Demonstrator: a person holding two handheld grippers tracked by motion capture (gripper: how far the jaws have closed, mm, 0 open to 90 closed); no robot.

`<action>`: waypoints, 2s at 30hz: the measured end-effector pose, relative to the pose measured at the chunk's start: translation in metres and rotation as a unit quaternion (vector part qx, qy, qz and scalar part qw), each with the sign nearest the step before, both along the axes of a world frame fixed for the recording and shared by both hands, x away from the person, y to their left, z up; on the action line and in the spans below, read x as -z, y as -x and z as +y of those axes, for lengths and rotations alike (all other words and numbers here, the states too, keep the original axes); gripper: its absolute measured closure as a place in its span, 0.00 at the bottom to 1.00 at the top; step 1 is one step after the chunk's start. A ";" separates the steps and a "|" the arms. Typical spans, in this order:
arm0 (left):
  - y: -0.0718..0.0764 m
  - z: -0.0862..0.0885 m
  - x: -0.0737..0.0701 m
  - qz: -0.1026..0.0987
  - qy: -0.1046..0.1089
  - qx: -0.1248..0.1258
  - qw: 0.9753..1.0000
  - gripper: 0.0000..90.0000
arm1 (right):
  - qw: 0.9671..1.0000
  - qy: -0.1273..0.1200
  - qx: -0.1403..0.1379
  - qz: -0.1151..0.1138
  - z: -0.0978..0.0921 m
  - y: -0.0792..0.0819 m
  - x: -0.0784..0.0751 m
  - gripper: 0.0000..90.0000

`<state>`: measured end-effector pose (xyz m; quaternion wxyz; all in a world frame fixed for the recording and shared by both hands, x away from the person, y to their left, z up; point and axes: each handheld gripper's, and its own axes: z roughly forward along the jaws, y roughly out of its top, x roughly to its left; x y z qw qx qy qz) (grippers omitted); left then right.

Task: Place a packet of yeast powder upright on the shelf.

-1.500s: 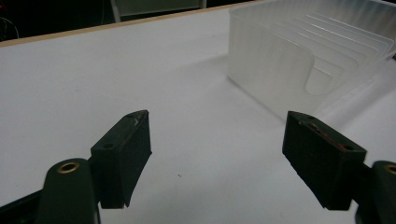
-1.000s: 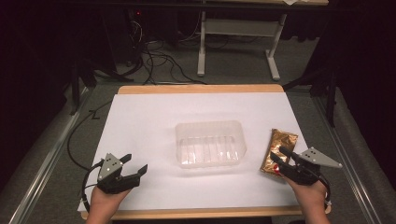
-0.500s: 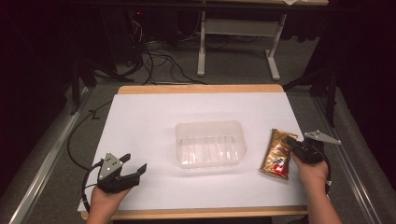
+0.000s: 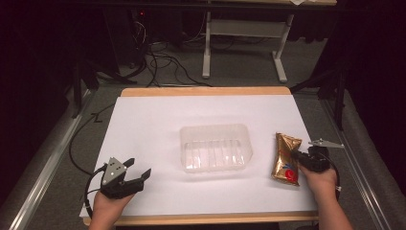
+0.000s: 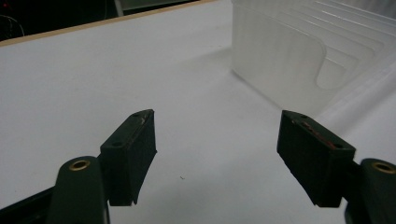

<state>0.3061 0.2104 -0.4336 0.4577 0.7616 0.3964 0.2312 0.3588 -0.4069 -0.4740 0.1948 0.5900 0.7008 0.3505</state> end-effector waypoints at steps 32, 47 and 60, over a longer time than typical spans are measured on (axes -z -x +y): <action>-0.026 -0.021 -0.004 -0.016 0.013 0.004 1.000 0.33 | 0.991 0.063 -0.112 0.034 0.057 0.083 -0.009 1.00; -0.026 -0.019 -0.007 -0.023 0.018 -0.005 1.000 0.33 | 0.977 0.056 -0.205 0.028 0.095 0.088 -0.009 1.00; -0.012 -0.003 -0.004 -0.019 0.003 -0.031 0.999 0.32 | 0.992 0.054 -0.097 -0.065 0.075 0.059 -0.031 1.00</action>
